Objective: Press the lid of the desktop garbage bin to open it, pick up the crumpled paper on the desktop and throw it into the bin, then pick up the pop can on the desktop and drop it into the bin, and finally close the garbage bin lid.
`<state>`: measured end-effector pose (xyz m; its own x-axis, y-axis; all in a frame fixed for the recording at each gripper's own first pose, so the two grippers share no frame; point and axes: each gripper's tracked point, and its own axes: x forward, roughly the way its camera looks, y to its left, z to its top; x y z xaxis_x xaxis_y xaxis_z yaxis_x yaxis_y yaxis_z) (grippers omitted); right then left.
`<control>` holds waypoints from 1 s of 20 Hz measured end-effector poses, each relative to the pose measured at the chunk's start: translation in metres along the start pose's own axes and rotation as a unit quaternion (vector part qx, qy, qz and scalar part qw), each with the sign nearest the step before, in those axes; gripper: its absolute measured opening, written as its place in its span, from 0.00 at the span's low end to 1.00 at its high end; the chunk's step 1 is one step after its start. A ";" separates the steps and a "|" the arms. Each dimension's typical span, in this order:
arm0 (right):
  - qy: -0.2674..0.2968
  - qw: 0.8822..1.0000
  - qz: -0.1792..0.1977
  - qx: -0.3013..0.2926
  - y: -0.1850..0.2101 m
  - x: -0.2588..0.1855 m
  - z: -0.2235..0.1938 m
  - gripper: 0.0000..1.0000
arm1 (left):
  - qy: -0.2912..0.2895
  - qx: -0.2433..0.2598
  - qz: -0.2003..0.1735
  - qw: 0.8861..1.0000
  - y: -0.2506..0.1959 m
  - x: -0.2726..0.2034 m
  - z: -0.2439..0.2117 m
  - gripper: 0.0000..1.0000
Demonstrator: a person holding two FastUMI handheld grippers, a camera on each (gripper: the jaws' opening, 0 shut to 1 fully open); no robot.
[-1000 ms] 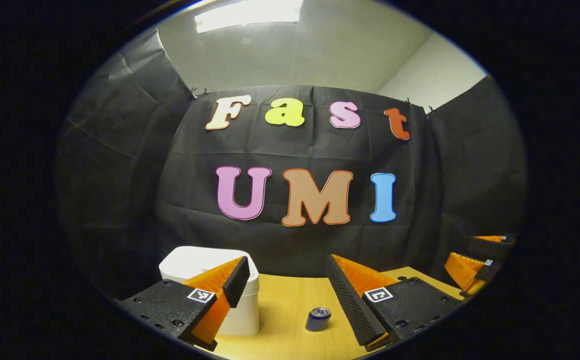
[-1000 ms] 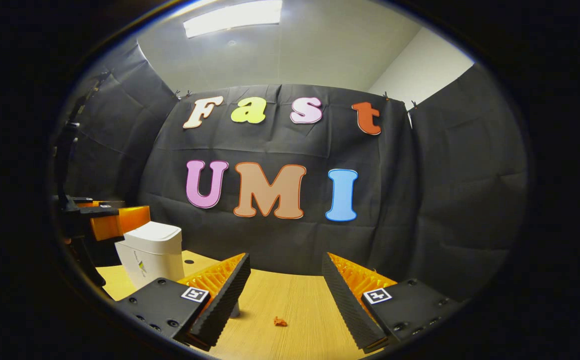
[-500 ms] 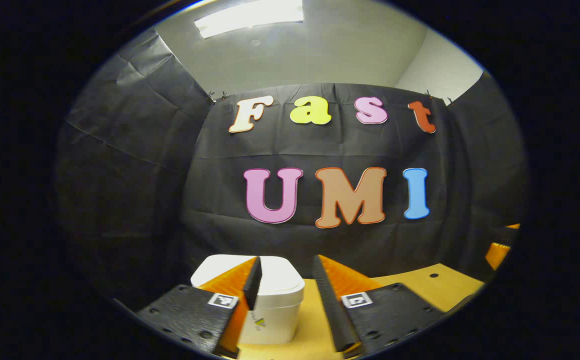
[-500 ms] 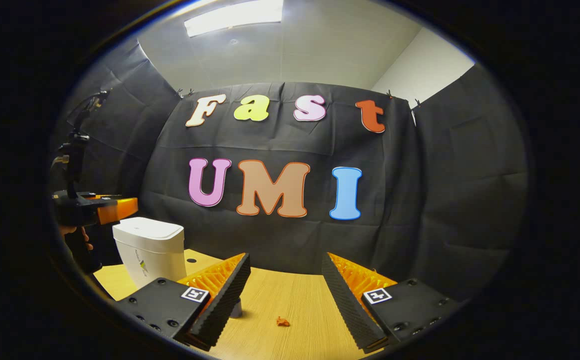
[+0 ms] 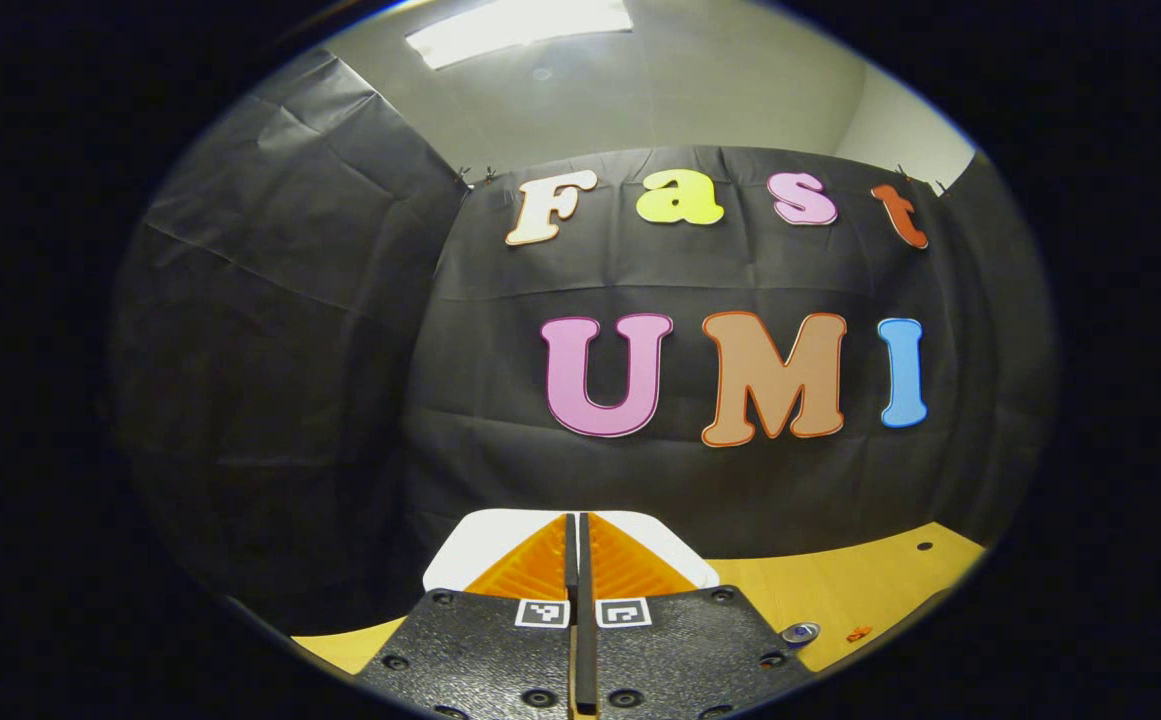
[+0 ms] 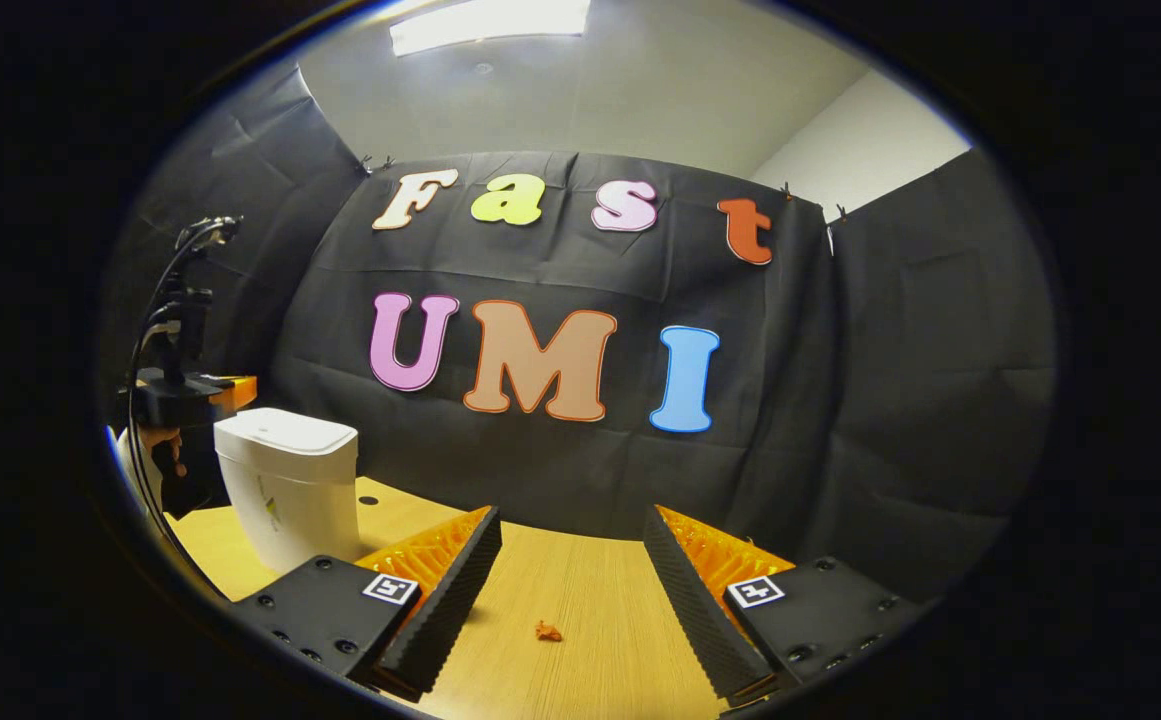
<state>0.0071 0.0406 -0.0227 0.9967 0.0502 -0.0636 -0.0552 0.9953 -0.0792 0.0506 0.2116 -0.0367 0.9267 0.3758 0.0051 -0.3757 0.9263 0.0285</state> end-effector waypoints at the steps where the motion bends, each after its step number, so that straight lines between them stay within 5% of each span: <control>1: 0.001 1.000 -0.002 -0.001 0.000 0.000 0.000 0.96 | 0.002 0.009 -0.003 1.000 0.001 0.004 -0.005 0.00; 9: 0.018 1.000 -0.009 -0.018 0.001 -0.006 -0.010 0.96 | 0.055 -0.020 -0.011 0.998 0.000 0.014 -0.053 0.00; 20: 0.026 1.000 0.006 -0.001 0.009 -0.011 -0.017 0.96 | 0.030 -0.025 -0.050 0.998 -0.004 0.010 -0.047 0.00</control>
<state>-0.0059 0.0474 -0.0398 0.9915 0.0576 -0.1171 -0.0671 0.9946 -0.0794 0.0610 0.2131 -0.0840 0.9579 0.2818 -0.0548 -0.2834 0.9587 -0.0239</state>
